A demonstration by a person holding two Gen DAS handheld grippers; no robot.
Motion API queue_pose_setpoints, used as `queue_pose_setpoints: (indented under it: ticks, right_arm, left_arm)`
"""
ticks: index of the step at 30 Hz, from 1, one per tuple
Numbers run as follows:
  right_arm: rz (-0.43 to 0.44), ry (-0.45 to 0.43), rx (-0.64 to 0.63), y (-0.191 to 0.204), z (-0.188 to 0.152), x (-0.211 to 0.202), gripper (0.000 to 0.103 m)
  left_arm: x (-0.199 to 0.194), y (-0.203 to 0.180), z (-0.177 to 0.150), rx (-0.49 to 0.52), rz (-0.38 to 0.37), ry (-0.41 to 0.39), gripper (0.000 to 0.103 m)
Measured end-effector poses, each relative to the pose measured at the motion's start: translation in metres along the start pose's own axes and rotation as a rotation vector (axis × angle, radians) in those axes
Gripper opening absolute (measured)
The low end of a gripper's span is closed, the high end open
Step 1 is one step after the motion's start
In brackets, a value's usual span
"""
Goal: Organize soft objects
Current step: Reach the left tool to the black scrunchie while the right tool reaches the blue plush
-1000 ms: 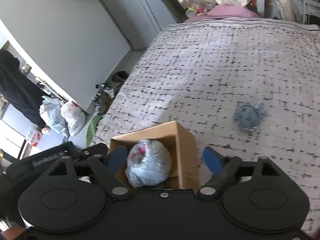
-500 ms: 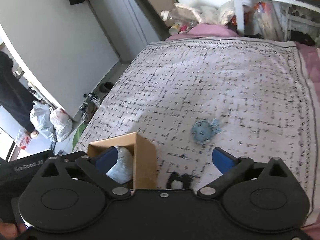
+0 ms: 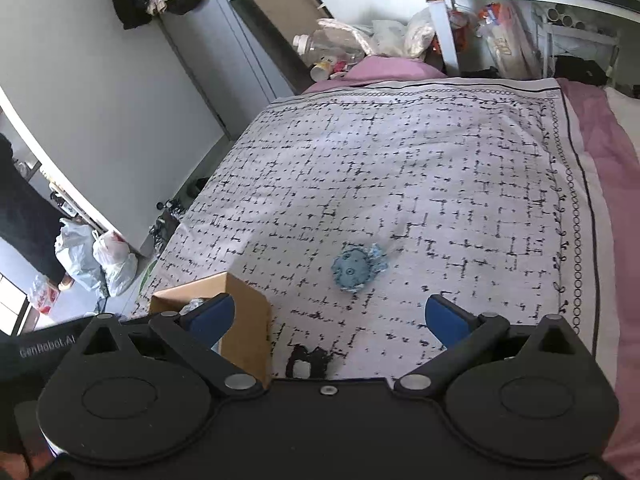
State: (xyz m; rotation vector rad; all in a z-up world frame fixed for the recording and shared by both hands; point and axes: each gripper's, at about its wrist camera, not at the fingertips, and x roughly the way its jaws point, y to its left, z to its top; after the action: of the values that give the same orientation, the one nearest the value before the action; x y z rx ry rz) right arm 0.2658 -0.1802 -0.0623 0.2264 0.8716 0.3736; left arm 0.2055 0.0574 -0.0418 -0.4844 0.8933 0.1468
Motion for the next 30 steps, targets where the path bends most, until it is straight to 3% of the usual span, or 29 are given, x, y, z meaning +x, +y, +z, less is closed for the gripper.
queue_pose_setpoints:
  ticks: [10, 17, 25, 30]
  right_arm:
    - [0.048, -0.018, 0.033, -0.032, 0.003, -0.004, 0.103]
    - [0.058, 0.025, 0.111, -0.058, -0.003, 0.01, 0.102]
    - [0.034, 0.058, 0.093, -0.068, -0.01, 0.019, 0.101]
    - [0.082, 0.096, 0.145, -0.079, -0.013, 0.027, 0.095]
  left_arm:
    - [0.014, -0.03, -0.019, 0.04, -0.003, 0.022, 0.079]
    - [0.037, -0.048, -0.036, 0.057, 0.027, 0.053, 0.078]
    - [0.064, -0.061, -0.053, 0.077, 0.056, 0.093, 0.074]
    - [0.079, -0.068, -0.059, 0.088, 0.069, 0.111, 0.065]
